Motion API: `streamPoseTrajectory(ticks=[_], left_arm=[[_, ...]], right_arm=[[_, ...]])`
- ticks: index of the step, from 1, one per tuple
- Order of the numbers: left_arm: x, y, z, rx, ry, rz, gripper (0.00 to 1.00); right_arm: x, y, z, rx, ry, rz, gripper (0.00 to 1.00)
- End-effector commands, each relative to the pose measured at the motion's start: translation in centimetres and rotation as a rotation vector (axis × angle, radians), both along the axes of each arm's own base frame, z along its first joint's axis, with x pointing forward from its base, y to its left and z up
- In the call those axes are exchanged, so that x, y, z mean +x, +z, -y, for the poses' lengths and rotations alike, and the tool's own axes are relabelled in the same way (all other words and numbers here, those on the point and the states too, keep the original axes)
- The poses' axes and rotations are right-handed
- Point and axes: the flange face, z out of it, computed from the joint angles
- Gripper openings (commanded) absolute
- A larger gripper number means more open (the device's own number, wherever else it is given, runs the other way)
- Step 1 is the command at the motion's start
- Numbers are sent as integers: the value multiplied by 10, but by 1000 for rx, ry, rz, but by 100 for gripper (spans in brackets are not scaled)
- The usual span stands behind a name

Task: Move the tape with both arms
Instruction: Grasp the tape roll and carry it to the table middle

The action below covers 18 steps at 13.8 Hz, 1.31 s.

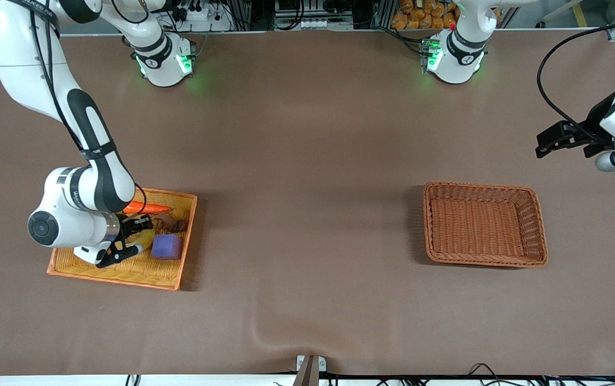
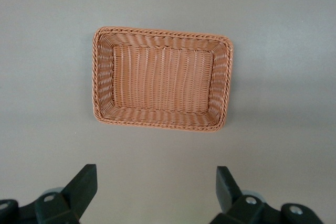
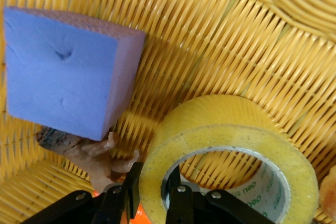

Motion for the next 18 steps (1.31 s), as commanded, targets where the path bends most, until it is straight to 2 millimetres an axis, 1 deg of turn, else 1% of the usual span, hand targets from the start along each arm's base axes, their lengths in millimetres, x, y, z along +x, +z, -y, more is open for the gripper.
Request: streamPoseTrajectory(ticks=[1, 4, 5, 6, 7, 8, 10, 11, 12, 13, 14, 15, 17, 18], left_arm=[[0, 2, -1, -23, 3, 3, 100], [1, 2, -1, -23, 3, 3, 100], [0, 1, -1, -23, 3, 2, 100], [0, 1, -1, -23, 3, 2, 100], [0, 1, -2, -22, 5, 0, 100], [0, 1, -2, -22, 3, 0, 100], [0, 0, -2, -22, 5, -1, 100], [0, 0, -1, -22, 3, 0, 100], [0, 1, -2, -22, 5, 0, 100], [0, 1, -1, -23, 2, 2, 100], [0, 0, -1, -22, 3, -1, 100], [0, 0, -2, -22, 5, -1, 100], [0, 0, -2, -22, 3, -1, 100], [0, 0, -3, -22, 5, -1, 100]], right_arm=[[8, 58, -15, 15, 22, 30, 0], [17, 135, -36, 34, 63, -17, 0], [18, 154, -50, 31, 59, -37, 0], [17, 171, -76, 18, 44, -36, 0], [11, 184, -121, -2, 29, -27, 0], [-1, 194, -168, -26, -1, -17, 0], [-28, 199, -262, -76, -87, -4, 0], [-41, 196, -314, -80, -115, 35, 0], [-50, 182, -351, -77, -157, 62, 0], [-59, 164, -385, -63, -182, 93, 0], [-69, 146, -417, -42, -178, 123, 0], [-80, 125, -442, -21, -176, 134, 0], [-95, 88, -478, 12, -180, 157, 0], [-107, 70, -493, 9, -194, 160, 0]])
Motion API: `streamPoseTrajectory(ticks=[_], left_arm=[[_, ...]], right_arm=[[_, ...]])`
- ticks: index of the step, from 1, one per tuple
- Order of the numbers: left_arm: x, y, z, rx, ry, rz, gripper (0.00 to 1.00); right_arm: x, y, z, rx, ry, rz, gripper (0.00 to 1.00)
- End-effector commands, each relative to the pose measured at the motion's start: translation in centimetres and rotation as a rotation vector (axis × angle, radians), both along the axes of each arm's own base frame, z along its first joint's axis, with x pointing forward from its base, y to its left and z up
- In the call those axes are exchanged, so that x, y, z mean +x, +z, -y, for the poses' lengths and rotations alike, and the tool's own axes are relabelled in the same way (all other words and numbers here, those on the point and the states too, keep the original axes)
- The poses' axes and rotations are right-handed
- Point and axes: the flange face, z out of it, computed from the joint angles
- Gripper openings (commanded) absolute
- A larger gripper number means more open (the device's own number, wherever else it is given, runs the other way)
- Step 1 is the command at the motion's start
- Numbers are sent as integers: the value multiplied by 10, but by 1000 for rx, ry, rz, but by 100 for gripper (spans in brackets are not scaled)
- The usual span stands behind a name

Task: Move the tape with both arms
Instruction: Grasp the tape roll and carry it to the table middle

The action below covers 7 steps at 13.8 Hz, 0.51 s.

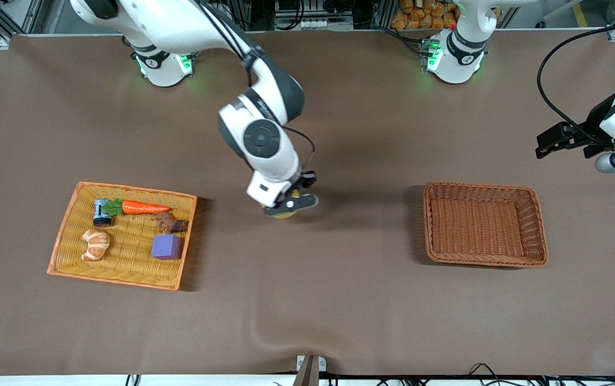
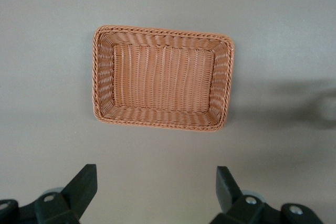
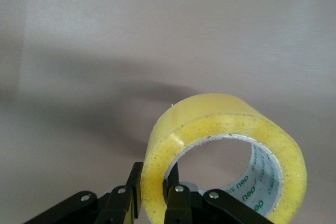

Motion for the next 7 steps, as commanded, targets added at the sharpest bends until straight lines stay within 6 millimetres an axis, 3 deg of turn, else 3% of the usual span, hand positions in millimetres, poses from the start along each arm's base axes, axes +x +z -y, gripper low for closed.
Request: streamPoseTrajectory(ticks=[1, 4, 6, 7], left_arm=[[0, 2, -2, -22, 2, 3, 100], [0, -1, -2, -22, 2, -3, 100], [2, -4, -2, -22, 4, -9, 100], [5, -10, -1, -22, 5, -18, 100]], right_arm=[[-6, -35, -25, 8, -56, 4, 0], [-18, -68, -38, 1, -48, 2, 0], [-17, -77, -40, 11, -46, 18, 0], [-12, -74, -35, 14, -65, 13, 45]])
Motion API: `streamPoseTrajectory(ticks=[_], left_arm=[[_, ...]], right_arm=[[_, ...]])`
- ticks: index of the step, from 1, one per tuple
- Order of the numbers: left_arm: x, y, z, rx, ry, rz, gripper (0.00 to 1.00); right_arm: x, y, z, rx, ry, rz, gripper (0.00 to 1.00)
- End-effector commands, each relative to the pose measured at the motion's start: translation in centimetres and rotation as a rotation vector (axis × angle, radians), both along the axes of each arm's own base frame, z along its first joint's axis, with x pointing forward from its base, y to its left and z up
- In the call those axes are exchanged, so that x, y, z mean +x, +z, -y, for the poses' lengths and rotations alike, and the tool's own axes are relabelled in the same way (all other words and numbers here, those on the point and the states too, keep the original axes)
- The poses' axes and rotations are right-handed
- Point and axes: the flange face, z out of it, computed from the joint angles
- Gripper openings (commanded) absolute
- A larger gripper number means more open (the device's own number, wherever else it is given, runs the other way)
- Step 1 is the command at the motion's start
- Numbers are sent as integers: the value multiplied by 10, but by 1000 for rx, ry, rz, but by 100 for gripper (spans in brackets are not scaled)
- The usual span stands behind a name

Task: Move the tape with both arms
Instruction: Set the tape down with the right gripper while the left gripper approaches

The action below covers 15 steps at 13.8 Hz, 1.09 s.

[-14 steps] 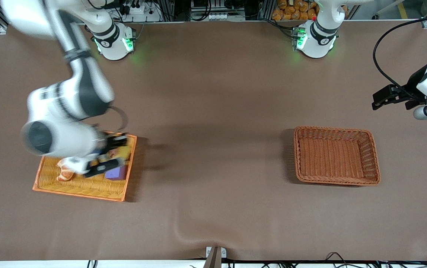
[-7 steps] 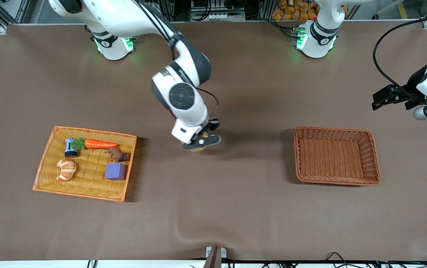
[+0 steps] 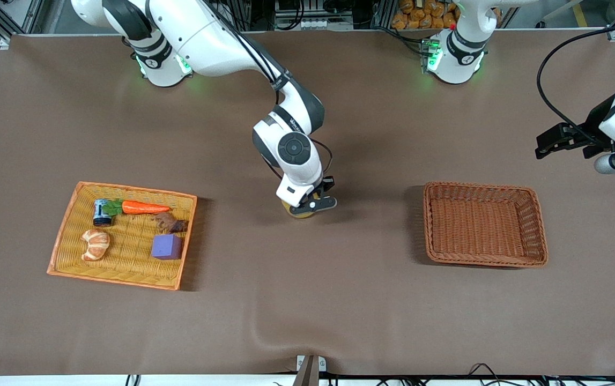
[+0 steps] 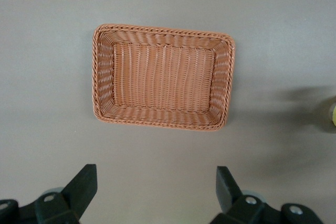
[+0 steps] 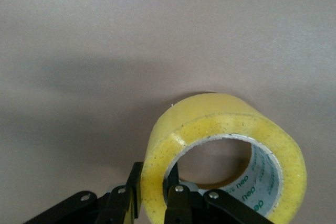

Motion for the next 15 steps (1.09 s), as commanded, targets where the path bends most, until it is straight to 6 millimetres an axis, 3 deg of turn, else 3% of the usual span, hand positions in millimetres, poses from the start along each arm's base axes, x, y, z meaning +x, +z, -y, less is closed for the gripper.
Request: streamPoseTrajectory(ticks=[1, 2, 3, 5, 7, 8, 12, 15], left_arm=[[5, -8, 2, -22, 2, -14, 100], [10, -15, 4, -22, -5, -26, 100], [10, -16, 11, -23, -19, -28, 100], [13, -22, 19, -25, -28, -34, 100], [19, -41, 57, -31, -88, -60, 100], [24, -47, 85, -34, -119, -47, 100], [36, -101, 174, -74, -76, -49, 100], [42, -172, 243, -80, -124, -59, 100]], right_arm=[[16, 22, 4, 31, -53, 5, 78], [21, 33, 10, 26, -57, 1, 100], [25, 40, 16, 16, -52, -3, 100], [39, 99, 48, 1, -67, -27, 100], [59, 171, 109, -16, -107, -63, 100], [74, 195, 148, -22, -154, -79, 100], [111, 271, 291, -53, -272, -48, 100], [116, 313, 377, -124, -264, 5, 100]])
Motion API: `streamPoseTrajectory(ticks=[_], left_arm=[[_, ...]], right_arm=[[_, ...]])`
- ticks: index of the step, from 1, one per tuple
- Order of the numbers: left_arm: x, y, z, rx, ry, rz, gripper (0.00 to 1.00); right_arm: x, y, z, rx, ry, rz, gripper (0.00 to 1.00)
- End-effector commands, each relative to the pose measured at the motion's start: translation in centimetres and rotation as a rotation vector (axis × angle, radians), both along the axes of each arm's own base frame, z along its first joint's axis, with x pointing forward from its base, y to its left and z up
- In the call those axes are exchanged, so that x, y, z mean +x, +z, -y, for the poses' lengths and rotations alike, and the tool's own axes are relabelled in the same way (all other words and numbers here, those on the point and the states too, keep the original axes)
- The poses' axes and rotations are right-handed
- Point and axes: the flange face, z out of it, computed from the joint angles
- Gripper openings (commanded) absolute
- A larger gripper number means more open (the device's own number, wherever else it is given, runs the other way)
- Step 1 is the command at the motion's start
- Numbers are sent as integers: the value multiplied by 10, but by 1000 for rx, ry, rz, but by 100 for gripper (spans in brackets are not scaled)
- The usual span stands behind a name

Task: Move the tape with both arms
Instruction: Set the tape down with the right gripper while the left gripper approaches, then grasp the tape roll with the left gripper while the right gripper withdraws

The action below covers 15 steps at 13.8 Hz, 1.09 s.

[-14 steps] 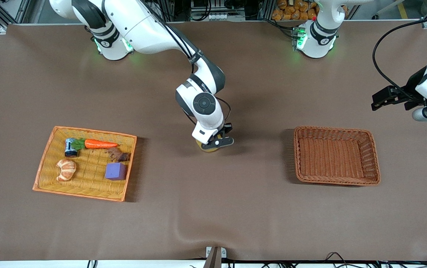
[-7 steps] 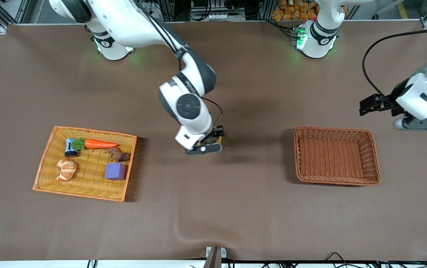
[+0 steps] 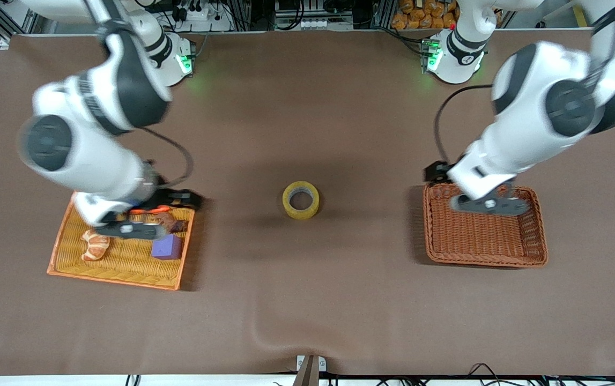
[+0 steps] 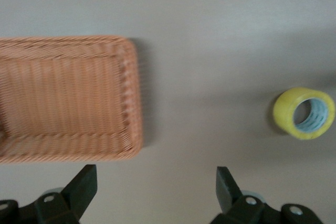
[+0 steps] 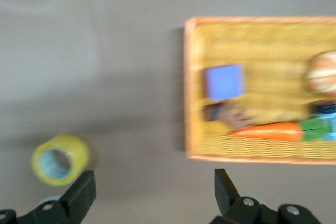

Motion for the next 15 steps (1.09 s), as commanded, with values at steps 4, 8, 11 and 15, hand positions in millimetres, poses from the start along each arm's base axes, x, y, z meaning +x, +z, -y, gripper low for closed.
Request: streamPoseTrajectory(ticks=[4, 8, 11, 15], left_arm=[[-10, -113, 140, -46, 52, 26, 100], [-27, -173, 212, -70, 88, 32, 100], [-50, -192, 238, -47, 57, 26, 100], [-63, -229, 247, 5, 15, 16, 100]], right_arm=[[-39, 90, 112, -24, 10, 26, 100], [-76, 133, 143, -24, 92, 69, 100], [-89, 140, 162, -23, 133, 83, 100], [-94, 128, 197, -19, 166, 37, 100]])
